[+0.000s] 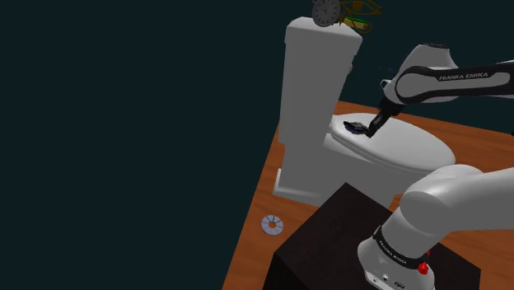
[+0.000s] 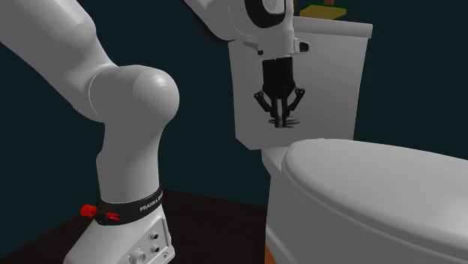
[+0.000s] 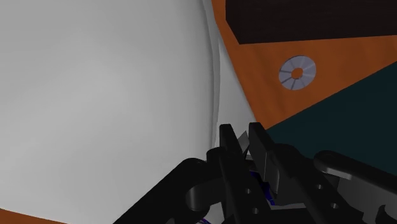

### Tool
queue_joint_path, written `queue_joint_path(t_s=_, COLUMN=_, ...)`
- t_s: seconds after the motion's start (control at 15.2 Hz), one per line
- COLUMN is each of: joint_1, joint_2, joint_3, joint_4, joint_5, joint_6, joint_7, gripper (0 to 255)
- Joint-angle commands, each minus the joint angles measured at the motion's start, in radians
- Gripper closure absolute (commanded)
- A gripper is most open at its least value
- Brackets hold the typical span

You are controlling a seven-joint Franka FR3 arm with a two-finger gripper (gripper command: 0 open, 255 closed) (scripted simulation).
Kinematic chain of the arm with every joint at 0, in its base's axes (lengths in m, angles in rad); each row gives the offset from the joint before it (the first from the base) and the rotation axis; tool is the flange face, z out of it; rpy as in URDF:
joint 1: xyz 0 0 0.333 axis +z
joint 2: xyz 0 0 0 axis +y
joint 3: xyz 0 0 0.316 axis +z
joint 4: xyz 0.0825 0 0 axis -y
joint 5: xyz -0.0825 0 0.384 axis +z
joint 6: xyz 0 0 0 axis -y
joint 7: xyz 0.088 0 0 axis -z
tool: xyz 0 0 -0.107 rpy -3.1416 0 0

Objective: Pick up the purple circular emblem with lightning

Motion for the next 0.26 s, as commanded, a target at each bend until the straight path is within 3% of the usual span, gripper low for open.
queue_joint_path(t_s=0.0, joint_1=0.000, joint_2=-0.016, joint_3=0.013, joint_4=0.018, joint_5=0.009, joint_6=-0.035, joint_7=-0.001, gripper=255)
queue_joint_path(t_s=0.2, joint_1=0.002, joint_2=-0.023, joint_3=0.020, joint_4=0.030, joint_5=0.015, joint_6=-0.053, joint_7=-0.002, gripper=255)
